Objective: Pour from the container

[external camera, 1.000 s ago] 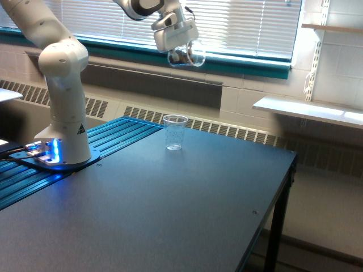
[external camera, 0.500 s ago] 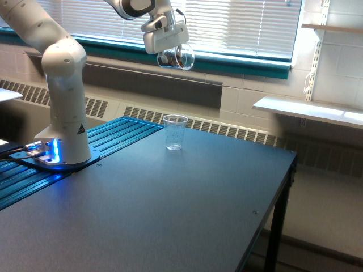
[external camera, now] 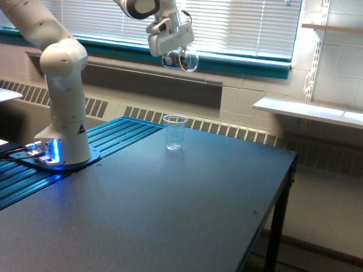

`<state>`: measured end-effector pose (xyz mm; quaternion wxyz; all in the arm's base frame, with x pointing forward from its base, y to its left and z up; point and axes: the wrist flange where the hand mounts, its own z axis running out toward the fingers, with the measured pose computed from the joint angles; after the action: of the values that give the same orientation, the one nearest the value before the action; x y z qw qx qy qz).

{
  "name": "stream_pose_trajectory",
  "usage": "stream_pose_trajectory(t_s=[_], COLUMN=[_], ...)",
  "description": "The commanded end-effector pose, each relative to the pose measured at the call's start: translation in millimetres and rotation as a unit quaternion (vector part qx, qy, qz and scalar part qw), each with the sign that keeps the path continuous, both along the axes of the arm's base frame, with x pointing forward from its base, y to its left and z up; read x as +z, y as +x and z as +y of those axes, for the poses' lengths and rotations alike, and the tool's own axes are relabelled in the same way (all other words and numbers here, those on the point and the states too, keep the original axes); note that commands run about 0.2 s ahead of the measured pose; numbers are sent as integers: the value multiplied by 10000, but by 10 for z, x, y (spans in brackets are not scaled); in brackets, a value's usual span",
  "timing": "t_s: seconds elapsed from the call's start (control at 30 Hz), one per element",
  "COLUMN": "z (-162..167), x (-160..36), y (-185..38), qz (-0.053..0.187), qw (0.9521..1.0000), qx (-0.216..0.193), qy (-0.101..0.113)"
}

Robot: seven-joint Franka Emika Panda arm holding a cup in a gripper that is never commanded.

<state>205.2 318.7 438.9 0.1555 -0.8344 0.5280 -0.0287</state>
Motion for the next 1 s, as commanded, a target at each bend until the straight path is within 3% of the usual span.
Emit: stream_pose_trajectory(t_s=[0.03, 0.2, 0.47, 1.0], z=[105, 186, 287, 460], x=[34, 18, 32, 88], y=[85, 113, 104, -48], qz=[-15, 15, 17, 88], qw=[9999, 9998, 9999, 9997], qx=[55, 78, 80, -245], qy=[97, 156, 77, 32])
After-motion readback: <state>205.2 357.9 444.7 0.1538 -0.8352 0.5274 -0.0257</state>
